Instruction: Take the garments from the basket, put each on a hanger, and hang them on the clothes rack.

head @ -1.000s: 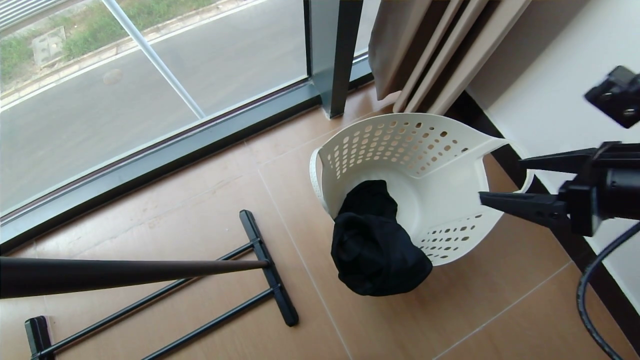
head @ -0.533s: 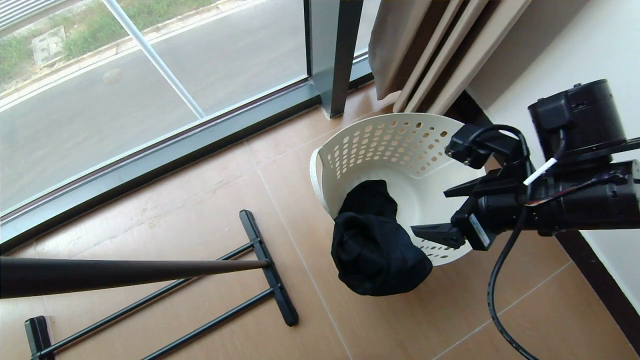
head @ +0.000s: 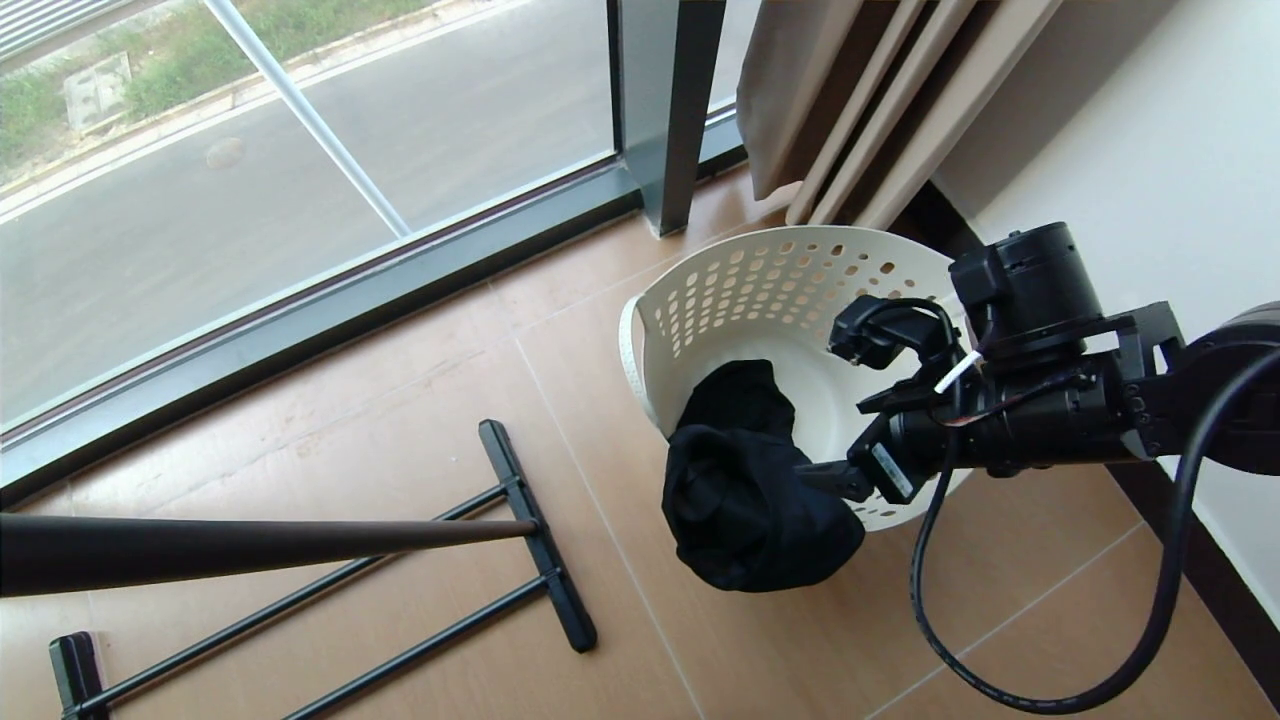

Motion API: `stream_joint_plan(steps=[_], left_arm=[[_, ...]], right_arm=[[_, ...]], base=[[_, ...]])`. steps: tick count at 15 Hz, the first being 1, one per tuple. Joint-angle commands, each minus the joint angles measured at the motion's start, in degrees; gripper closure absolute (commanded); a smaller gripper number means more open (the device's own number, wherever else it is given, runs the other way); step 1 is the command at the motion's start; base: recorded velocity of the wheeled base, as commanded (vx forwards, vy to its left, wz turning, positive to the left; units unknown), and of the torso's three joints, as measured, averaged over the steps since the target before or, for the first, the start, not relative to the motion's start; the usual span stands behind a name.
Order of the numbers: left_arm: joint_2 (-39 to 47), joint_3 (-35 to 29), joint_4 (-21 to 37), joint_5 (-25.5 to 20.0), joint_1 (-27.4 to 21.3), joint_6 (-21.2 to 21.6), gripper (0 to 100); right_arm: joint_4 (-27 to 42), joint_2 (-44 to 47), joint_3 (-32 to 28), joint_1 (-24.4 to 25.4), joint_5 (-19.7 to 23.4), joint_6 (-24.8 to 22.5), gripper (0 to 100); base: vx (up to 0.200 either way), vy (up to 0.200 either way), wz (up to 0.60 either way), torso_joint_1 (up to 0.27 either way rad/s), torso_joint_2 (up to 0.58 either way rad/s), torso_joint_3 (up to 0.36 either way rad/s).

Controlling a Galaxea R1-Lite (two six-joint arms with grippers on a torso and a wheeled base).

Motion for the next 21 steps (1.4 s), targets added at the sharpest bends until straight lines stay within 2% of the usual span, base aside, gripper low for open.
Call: stream_joint_plan(steps=[1, 7, 16, 21], left_arm=[[0.1, 0.0, 0.0, 0.0, 0.0, 0.0, 0], [0.1, 0.0, 0.0, 0.0, 0.0, 0.0, 0], [0.1, 0.0, 0.0, 0.0, 0.0, 0.0, 0], [0.1, 0.0, 0.0, 0.0, 0.0, 0.0, 0]], right_arm=[[-2.1, 4.3, -0.4, -0.3, -0.1, -0.1, 0], [-9.9, 11.5, -0.4, -0.6, -0.7, -0.1, 0], [-12.9, 16.9, -1.8, -0.5, -0.8, 0.0, 0], [-14.7, 20.9, -4.8, -0.6, -1.9, 0.0, 0]], base=[[0.000, 0.000, 0.00, 0.000, 0.00, 0.000], [0.000, 0.000, 0.00, 0.000, 0.00, 0.000], [0.000, 0.000, 0.00, 0.000, 0.00, 0.000], [0.000, 0.000, 0.00, 0.000, 0.00, 0.000]])
